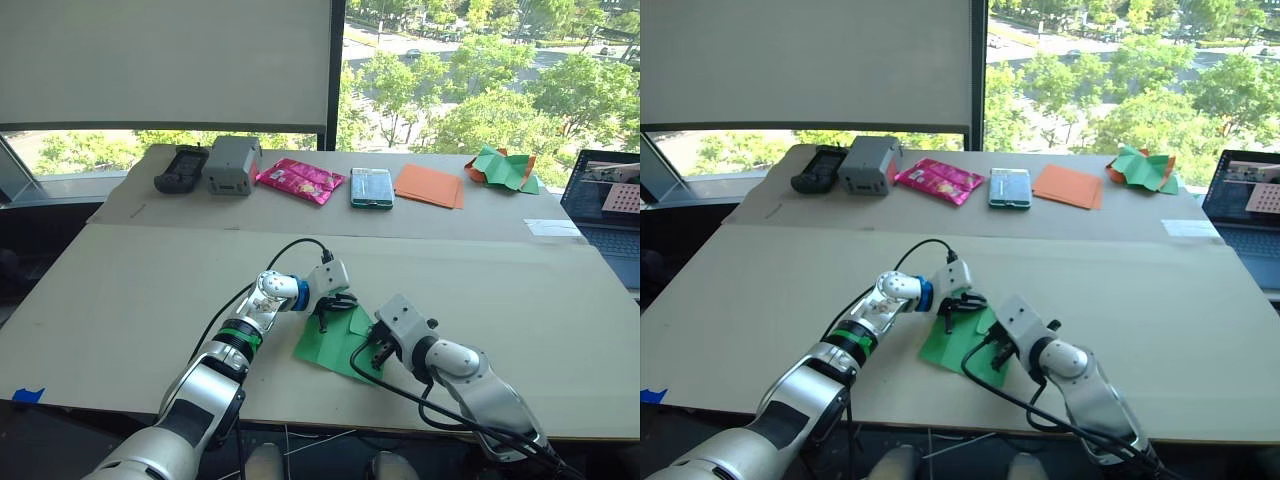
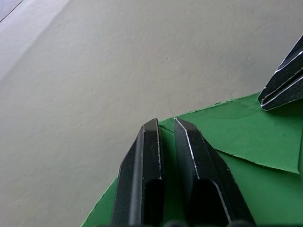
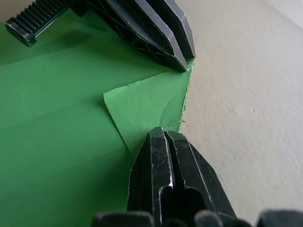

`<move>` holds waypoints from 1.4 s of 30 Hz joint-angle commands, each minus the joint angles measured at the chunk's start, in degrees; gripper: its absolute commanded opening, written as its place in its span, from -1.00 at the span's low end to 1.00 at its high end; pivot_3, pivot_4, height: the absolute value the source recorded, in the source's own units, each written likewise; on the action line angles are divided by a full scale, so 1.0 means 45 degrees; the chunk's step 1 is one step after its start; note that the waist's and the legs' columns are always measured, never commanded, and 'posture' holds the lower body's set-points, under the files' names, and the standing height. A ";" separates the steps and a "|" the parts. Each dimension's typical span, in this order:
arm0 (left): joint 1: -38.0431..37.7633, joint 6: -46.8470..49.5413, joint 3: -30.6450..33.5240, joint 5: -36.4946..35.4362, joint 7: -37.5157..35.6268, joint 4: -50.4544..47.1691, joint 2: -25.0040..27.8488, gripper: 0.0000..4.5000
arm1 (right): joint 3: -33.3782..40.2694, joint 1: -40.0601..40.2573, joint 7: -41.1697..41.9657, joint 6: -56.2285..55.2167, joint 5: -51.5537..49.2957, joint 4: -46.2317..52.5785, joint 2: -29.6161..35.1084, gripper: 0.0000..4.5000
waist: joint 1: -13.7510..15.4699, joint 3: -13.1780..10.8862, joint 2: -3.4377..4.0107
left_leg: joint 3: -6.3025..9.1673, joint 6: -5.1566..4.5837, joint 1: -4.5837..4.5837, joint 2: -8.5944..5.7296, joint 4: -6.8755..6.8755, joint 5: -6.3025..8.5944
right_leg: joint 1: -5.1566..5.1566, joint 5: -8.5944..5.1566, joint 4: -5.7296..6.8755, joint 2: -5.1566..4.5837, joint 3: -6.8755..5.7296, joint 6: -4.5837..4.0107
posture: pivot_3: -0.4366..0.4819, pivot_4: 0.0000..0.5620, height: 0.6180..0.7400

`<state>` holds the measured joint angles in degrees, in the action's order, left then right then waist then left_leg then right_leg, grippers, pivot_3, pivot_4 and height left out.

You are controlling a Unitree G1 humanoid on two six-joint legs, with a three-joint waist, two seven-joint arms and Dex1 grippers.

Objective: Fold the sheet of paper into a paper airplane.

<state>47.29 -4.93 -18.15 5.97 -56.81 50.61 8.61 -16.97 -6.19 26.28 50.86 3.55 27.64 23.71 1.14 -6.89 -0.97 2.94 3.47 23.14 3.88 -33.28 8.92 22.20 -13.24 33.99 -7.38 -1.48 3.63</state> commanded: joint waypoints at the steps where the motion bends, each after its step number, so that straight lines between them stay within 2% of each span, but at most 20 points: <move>1: -0.0181 0.0102 -0.0293 0.0350 -0.0060 0.0261 -0.0051 -0.76 | -0.0195 0.0770 0.0108 0.1089 -0.0243 -0.0748 0.0230 -0.99 | 0.0009 -0.0001 -0.0003 | -0.0001 0.0000 0.0000 0.0000 0.0000 0.0000 | 0.0000 0.0000 0.0000 -0.0001 -0.0002 0.0000 | -0.05 -0.47 0.44; 23: -0.0259 0.0112 -0.0363 0.0330 -0.0201 0.0203 0.0044 -0.76 | 0.0215 0.2599 -0.0243 0.1686 -0.0743 0.0634 0.0805 -0.99 | 0.0067 0.0012 -0.0063 | 0.0006 0.0009 0.0009 0.0002 0.0003 0.0006 | -0.0006 -0.0010 -0.0028 -0.0018 -0.0032 0.0001 | -0.05 -0.47 0.44; 30: -0.0232 0.0092 -0.0378 0.0336 -0.0224 0.0242 0.0036 -0.76 | 0.0208 0.2577 -0.0366 0.1903 -0.0892 0.0918 0.0838 -0.99 | 0.0064 0.0016 -0.0067 | 0.0006 0.0010 0.0013 0.0004 0.0004 0.0007 | -0.0007 -0.0012 -0.0049 -0.0020 -0.0039 0.0003 | -0.05 -0.47 0.44; 37: -0.0165 0.0080 -0.0307 0.0319 -0.0159 0.0234 0.0087 -0.76 | 0.1532 0.1792 -0.0157 0.0336 -0.1738 0.2282 0.0378 -0.99 | 0.0053 -0.0006 -0.0057 | 0.0008 0.0011 0.0030 0.0004 0.0004 0.0007 | 0.0002 -0.0012 -0.0067 -0.0021 -0.0046 0.0003 | -0.05 -0.47 0.44; 42: -0.0362 0.0346 0.0026 0.0019 -0.0213 -0.0538 0.0395 -0.76 | 0.3627 0.0603 -0.0192 -0.0047 -0.3392 0.3192 -0.0941 -0.99 | -0.0059 -0.0135 0.0010 | 0.0012 0.0010 0.0045 0.0004 0.0010 0.0006 | 0.0022 -0.0010 -0.0069 -0.0021 -0.0051 0.0005 | -0.05 -0.47 0.44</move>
<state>46.86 -4.75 -17.76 5.61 -57.45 48.73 9.68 -3.93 -1.69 25.28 52.42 -9.11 38.19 19.93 0.87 -7.50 -0.93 3.00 3.51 23.37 3.90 -33.23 8.94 22.30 -13.29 33.68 -7.47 -1.71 3.66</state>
